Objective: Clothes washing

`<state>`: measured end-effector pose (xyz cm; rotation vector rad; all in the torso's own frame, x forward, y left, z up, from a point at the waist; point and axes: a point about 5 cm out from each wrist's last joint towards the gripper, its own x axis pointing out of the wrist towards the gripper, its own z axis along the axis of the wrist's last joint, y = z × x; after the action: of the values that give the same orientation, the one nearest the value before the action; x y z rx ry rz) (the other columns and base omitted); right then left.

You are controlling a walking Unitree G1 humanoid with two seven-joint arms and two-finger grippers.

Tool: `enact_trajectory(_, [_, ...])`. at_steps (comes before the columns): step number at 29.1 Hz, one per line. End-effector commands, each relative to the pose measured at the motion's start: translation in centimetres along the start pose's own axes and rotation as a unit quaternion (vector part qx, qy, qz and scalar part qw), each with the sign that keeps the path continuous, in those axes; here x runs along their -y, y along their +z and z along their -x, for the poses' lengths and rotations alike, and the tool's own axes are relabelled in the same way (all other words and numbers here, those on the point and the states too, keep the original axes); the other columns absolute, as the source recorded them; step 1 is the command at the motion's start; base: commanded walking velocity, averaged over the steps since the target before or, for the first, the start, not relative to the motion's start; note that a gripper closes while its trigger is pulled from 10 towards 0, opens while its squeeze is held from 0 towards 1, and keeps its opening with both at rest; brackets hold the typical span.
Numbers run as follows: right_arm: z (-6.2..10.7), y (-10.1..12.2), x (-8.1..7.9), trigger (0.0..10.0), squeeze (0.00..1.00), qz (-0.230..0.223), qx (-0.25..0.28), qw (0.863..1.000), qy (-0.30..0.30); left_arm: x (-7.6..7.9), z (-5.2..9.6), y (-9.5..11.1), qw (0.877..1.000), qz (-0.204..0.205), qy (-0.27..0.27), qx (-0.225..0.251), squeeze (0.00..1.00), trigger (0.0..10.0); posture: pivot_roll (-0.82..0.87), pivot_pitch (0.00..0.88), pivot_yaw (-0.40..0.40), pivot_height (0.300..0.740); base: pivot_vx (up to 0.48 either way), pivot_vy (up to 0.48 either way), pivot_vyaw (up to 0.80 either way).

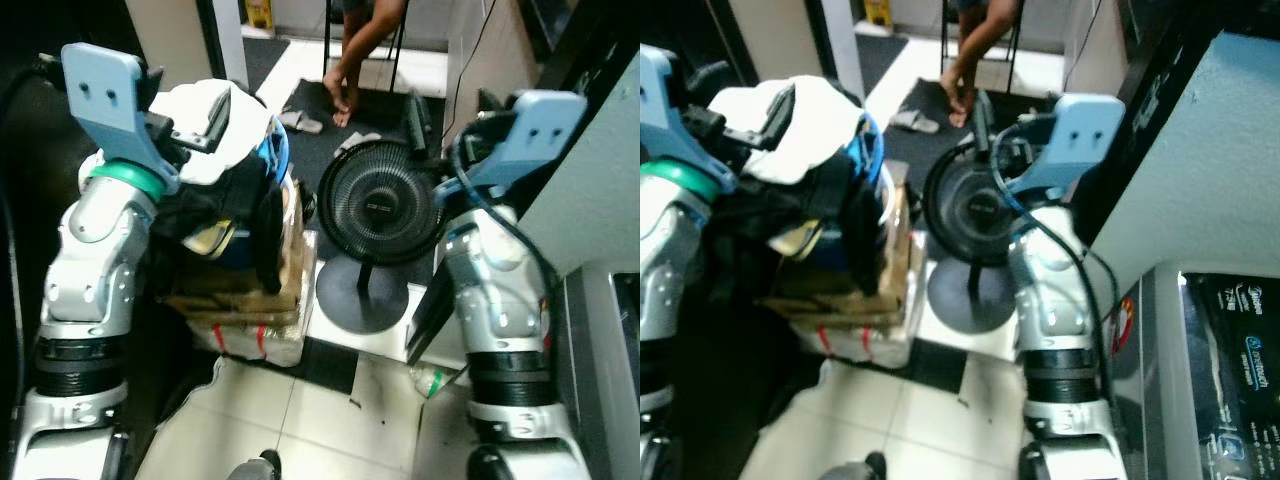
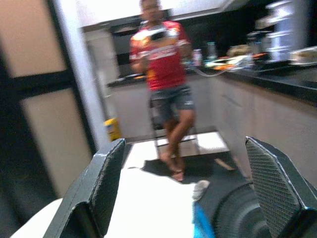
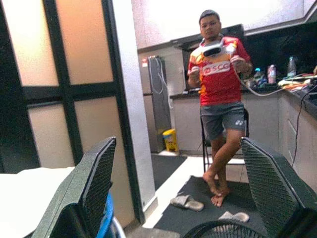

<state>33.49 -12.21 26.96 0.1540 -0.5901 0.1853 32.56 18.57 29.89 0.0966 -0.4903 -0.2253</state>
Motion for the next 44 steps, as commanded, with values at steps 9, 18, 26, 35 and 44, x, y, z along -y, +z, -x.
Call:
enact_trajectory(9, [0.21, -0.08, 0.40, 10.0, 0.00, 0.008, -0.003, 1.000, -0.005, 0.21, -0.08, -0.32, 1.000, -0.004, -0.006, -0.007, 0.00, 10.0, 0.07, 0.000, 0.072, 0.740, 0.470, 0.000, 0.23])
enact_trajectory(18, [0.18, -0.05, 0.59, 10.0, 0.00, -0.009, -0.002, 1.000, -0.013, 0.25, -0.10, -0.33, 1.000, -0.002, -0.005, -0.010, 0.00, 10.0, 0.07, 0.000, 0.072, 0.740, 0.142, 0.000, 0.26])
enact_trajectory(26, [0.26, 0.05, 0.36, 10.0, 0.00, -0.012, 0.000, 1.000, -0.004, 0.39, 0.02, -0.40, 1.000, -0.001, -0.008, -0.010, 0.00, 10.0, 0.07, 0.000, 0.070, 0.740, 0.000, 0.000, 0.00])
enact_trajectory(35, [0.31, 0.04, 0.22, 10.0, 0.00, -0.011, 0.000, 1.000, 0.000, 0.44, 0.03, -0.45, 1.000, -0.001, -0.010, -0.010, 0.00, 10.0, 0.07, 0.000, 0.071, 0.740, 0.000, 0.000, 0.00])
enact_trajectory(44, [0.32, 0.12, 0.16, 10.0, 0.00, -0.018, 0.003, 1.000, 0.000, 0.39, 0.06, -0.44, 1.000, 0.001, -0.009, -0.011, 0.00, 10.0, 0.07, 0.000, 0.072, 0.740, 0.000, 0.000, 0.00])
